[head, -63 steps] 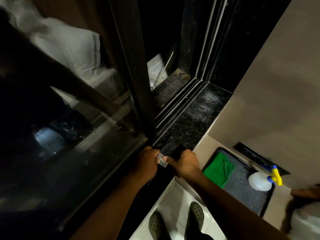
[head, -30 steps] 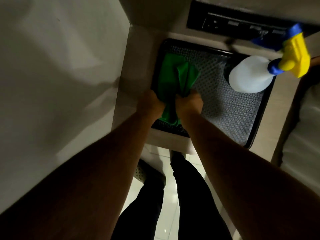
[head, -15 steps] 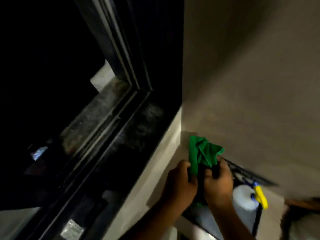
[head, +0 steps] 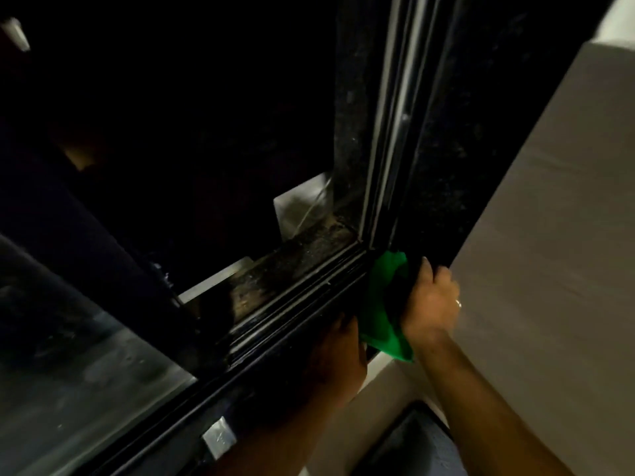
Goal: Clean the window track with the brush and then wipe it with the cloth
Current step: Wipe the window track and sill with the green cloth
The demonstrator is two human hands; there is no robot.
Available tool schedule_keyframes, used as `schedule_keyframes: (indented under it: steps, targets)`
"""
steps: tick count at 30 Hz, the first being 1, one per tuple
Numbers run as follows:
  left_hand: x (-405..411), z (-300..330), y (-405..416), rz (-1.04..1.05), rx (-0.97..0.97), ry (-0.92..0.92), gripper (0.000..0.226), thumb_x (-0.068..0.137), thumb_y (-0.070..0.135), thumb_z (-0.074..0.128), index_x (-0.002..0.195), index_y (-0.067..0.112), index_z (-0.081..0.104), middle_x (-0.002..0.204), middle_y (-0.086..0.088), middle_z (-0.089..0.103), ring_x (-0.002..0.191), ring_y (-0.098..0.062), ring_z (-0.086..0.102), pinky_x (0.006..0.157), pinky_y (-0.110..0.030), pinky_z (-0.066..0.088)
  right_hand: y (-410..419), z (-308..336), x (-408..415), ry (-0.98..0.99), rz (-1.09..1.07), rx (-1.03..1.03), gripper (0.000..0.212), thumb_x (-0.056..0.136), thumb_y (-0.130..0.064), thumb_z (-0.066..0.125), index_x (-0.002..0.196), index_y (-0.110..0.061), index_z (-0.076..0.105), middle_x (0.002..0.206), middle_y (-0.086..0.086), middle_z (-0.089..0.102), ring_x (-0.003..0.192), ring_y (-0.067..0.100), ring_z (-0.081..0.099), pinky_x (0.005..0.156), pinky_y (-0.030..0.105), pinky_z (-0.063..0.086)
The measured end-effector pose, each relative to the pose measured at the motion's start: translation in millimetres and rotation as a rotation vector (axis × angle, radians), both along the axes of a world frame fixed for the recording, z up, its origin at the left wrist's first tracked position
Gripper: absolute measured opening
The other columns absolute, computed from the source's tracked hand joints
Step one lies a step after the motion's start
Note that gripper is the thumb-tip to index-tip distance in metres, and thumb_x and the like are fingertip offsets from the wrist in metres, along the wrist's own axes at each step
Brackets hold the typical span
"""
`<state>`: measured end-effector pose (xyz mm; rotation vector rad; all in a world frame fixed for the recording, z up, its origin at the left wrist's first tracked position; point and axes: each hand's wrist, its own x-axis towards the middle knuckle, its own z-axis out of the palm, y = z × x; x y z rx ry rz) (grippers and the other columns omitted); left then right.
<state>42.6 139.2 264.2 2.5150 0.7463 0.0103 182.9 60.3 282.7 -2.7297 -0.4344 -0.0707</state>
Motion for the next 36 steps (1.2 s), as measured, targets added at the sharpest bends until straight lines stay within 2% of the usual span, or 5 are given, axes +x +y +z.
schedule_keyframes:
  steps: [4, 11, 20, 29, 36]
  targets:
    - [-37.6, -26.5, 7.5, -0.124, 0.303, -0.007, 0.067, 0.082, 0.043, 0.071, 0.133, 0.003, 0.055, 0.141, -0.021, 0.051, 0.132, -0.038, 0.046, 0.101, -0.05, 0.045, 21.9, -19.6, 21.1, -0.031, 0.254, -0.208, 0.077, 0.082, -0.028, 0.067, 0.148, -0.011, 0.029, 0.144, 0.015, 0.037, 0.126, 0.037, 0.037, 0.103, 0.046, 0.04]
    - [-59.3, -51.7, 36.1, -0.182, 0.404, 0.052, 0.079, 0.094, 0.061, 0.026, 0.146, 0.003, 0.035, 0.155, -0.017, 0.031, 0.144, -0.032, 0.027, 0.115, -0.053, 0.024, 43.2, -61.0, 18.4, 0.114, 0.31, -0.26, 0.065, 0.099, -0.048, 0.021, 0.153, -0.014, 0.01, 0.164, 0.009, -0.003, 0.148, 0.037, -0.003, 0.119, 0.049, -0.001]
    - [-95.4, -47.9, 51.7, -0.295, 0.401, 0.088, 0.084, 0.093, 0.066, 0.021, 0.151, 0.005, 0.023, 0.159, -0.013, 0.017, 0.147, -0.031, 0.014, 0.115, -0.039, 0.007, -11.9, -58.1, -2.5, 0.018, 0.907, -0.283, 0.067, 0.09, -0.053, 0.033, 0.151, -0.025, 0.027, 0.162, 0.004, 0.016, 0.149, 0.03, 0.013, 0.12, 0.051, 0.014]
    - [-105.2, -44.5, 58.2, -0.332, 0.395, 0.1, 0.082, 0.094, 0.064, 0.027, 0.152, 0.006, 0.021, 0.16, -0.013, 0.016, 0.149, -0.029, 0.011, 0.12, -0.044, 0.015, 68.6, -59.3, -13.9, 0.221, -0.004, -0.179, 0.069, 0.094, -0.047, 0.031, 0.153, -0.015, 0.013, 0.162, 0.017, 0.0, 0.148, 0.04, 0.0, 0.118, 0.056, 0.003]
    - [-106.6, -43.0, 60.2, -0.349, 0.397, 0.099, 0.077, 0.094, 0.058, 0.027, 0.15, 0.005, 0.026, 0.159, -0.015, 0.023, 0.148, -0.029, 0.016, 0.119, -0.047, 0.019, 34.4, -64.6, -44.7, 0.066, 0.425, -0.285, 0.072, 0.089, -0.057, 0.02, 0.152, -0.021, 0.016, 0.163, 0.012, 0.007, 0.148, 0.037, 0.007, 0.117, 0.053, 0.009]
